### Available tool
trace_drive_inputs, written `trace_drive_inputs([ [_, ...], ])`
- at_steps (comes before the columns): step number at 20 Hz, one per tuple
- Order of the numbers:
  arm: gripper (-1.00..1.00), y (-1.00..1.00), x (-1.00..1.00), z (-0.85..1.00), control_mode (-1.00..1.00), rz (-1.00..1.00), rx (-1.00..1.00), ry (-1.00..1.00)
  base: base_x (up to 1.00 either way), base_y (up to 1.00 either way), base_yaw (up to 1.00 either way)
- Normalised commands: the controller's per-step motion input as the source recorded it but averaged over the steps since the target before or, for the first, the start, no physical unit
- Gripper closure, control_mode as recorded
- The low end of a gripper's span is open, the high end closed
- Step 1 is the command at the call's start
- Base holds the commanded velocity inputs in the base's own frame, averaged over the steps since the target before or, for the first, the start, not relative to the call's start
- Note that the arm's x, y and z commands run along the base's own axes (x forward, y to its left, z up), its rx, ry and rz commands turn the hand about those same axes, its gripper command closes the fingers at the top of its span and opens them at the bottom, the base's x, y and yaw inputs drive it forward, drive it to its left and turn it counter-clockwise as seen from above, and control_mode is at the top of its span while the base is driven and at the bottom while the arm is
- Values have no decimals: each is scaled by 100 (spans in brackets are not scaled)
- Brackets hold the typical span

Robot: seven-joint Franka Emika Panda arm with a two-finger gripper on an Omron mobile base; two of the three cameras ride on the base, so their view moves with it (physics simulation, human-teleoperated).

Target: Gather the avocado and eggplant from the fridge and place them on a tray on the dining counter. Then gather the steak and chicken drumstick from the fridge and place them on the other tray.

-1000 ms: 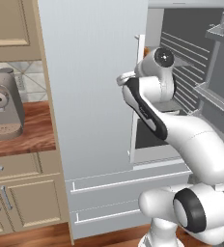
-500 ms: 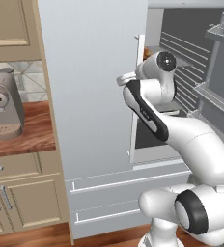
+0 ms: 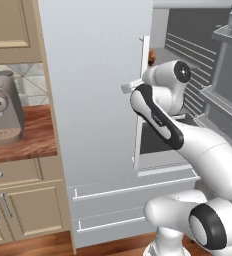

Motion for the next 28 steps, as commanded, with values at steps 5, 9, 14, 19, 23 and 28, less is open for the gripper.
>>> trace_drive_inputs([
  [5, 100, 73, -59, 0, -100, 16, -5, -3, 0, 0, 0],
  [9, 100, 83, -73, 0, -100, 14, -6, -3, 0, 0, 0],
  [14, 100, 86, -96, 0, -100, 8, -7, -6, 0, 0, 0],
  [19, 100, 81, -84, 0, -100, 7, -6, -7, 0, 0, 0],
  [23, 100, 69, -78, -8, -100, 2, -1, 0, 0, 0, 0],
  [28, -100, 44, -83, -3, -100, 0, 3, 0, 0, 0, 0],
])
